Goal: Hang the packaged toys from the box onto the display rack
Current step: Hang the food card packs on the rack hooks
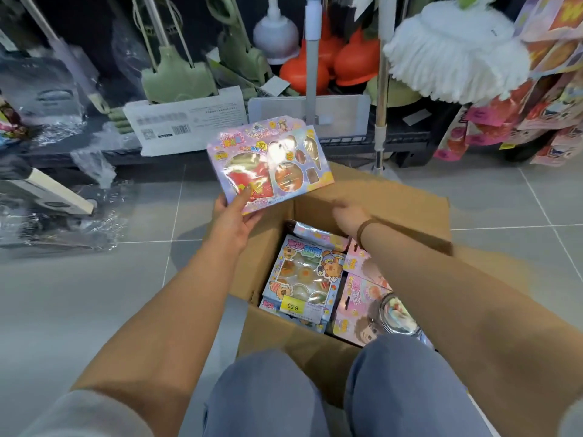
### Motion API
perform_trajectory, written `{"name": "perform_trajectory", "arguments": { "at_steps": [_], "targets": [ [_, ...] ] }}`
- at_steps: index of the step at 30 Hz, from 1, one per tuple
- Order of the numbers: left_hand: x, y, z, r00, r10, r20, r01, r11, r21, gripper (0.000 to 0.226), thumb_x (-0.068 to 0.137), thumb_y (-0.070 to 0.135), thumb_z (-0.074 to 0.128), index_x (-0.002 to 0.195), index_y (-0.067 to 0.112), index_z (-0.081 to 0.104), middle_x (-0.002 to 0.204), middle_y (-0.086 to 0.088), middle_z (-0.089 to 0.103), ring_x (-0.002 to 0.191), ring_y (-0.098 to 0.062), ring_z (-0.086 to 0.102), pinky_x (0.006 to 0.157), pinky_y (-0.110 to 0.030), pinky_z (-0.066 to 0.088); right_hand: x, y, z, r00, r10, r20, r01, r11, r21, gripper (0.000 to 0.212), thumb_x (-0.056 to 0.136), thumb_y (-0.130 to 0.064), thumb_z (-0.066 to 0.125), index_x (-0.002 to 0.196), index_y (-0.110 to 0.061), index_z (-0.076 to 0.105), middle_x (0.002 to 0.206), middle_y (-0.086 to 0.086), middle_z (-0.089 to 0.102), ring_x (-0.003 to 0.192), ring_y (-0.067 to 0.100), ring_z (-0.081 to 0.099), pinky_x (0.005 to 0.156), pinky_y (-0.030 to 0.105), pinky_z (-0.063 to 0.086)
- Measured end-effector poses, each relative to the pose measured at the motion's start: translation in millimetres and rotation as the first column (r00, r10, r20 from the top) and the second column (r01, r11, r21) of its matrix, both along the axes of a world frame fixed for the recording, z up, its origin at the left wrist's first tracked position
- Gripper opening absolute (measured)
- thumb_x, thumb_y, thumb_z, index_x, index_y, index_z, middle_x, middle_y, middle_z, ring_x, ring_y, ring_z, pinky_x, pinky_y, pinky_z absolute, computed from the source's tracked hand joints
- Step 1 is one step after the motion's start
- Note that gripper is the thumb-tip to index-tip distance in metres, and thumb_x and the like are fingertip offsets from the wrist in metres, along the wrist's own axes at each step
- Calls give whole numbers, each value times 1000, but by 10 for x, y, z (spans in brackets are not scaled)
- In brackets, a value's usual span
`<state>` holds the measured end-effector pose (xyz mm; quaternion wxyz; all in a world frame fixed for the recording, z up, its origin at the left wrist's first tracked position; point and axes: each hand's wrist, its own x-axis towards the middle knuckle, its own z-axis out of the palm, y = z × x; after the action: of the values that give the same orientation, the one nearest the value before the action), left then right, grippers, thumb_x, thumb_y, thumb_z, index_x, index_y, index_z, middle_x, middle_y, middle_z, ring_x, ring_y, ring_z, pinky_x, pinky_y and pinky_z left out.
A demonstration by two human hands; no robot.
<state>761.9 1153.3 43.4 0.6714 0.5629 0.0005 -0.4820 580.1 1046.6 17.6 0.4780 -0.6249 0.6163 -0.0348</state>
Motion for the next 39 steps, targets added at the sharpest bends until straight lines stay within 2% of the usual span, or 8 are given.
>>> {"name": "perform_trajectory", "arguments": {
  "at_steps": [4, 8, 12, 16, 21, 27, 32, 39],
  "targets": [
    [-28, 71, -151, 996, 79, -43, -80, 997, -13, 16, 91, 11, 59, 95, 25, 52, 97, 2, 65, 91, -15, 63, 96, -35, 48, 173, 140, -257, 869, 422, -258, -441, 897, -19, 64, 90, -22, 60, 146, -11, 32, 149, 10, 40, 132, 27, 43, 103, 30, 39],
    [-56, 184, -305, 994, 87, -67, -87, 996, 10, 19, 90, 9, 61, 97, 25, 55, 100, 0, 66, 100, -18, 63, 100, -36, 47, 262, 224, -462, 698, 548, -460, -623, 782, -13, 49, 89, -22, 59, 133, -8, 43, 133, 16, 50, 119, 33, 52, 93, 37, 46],
    [-104, 224, -309, 992, 87, -87, -88, 996, 2, 18, 90, 7, 60, 101, 20, 54, 97, -2, 67, 93, -17, 65, 96, -36, 48, 217, 297, -513, 665, 459, -589, -609, 790, -72, 35, 91, -7, 48, 126, -5, 42, 127, 17, 48, 110, 36, 57, 76, 40, 45],
    [-230, 212, -16, 998, 44, -44, -43, 999, 34, 29, 91, 6, 57, 117, 14, 48, 99, -3, 66, 96, -20, 64, 96, -38, 49, 6, 301, -228, 769, 382, -512, -510, 850, -132, 27, 95, -14, 46, 120, -4, 44, 124, 18, 53, 110, 37, 57, 77, 38, 43],
    [-489, 131, 1107, 999, 22, -42, -17, 994, 107, 26, 92, 6, 56, 114, 15, 45, 94, -1, 64, 86, -16, 64, 86, -34, 51, -449, 362, 932, 917, 247, -314, -298, 946, -124, 25, 94, -20, 48, 113, -3, 50, 110, 20, 61, 98, 38, 59, 69, 32, 39],
    [-744, 84, 2747, 994, -64, 91, 49, 986, 160, 25, 91, 1, 56, 113, 13, 51, 86, 1, 64, 66, -8, 66, 52, -17, 55, -953, 508, 2752, 990, 26, -138, -33, 998, -48, 24, 97, -37, 47, 98, -13, 44, 66, -5, 44, 59, 15, 46, 45, 21, 29],
    [-1037, 77, 3983, 988, -154, 5, 152, 977, 146, 29, 89, 1, 58, 113, 15, 47, 92, 0, 63, 84, -16, 63, 83, -32, 53, -1308, 622, 4242, 995, -65, -77, 61, 997, -45, 22, 96, -32, 52, 96, -11, 46, 70, 1, 46, 62, 20, 47, 44, 20, 32],
    [-1357, 17, 5071, 958, -275, -82, 279, 959, 42, 30, 85, -5, 57, 106, 15, 52, 99, -7, 62, 97, -24, 61, 75, -35, 54, -1839, 883, 5518, 958, -285, -20, 280, 950, -138, 29, 86, -22, 66, 95, -5, 44, 92, 12, 52, 82, 28, 51, 66, 34, 40]
  ]
}}
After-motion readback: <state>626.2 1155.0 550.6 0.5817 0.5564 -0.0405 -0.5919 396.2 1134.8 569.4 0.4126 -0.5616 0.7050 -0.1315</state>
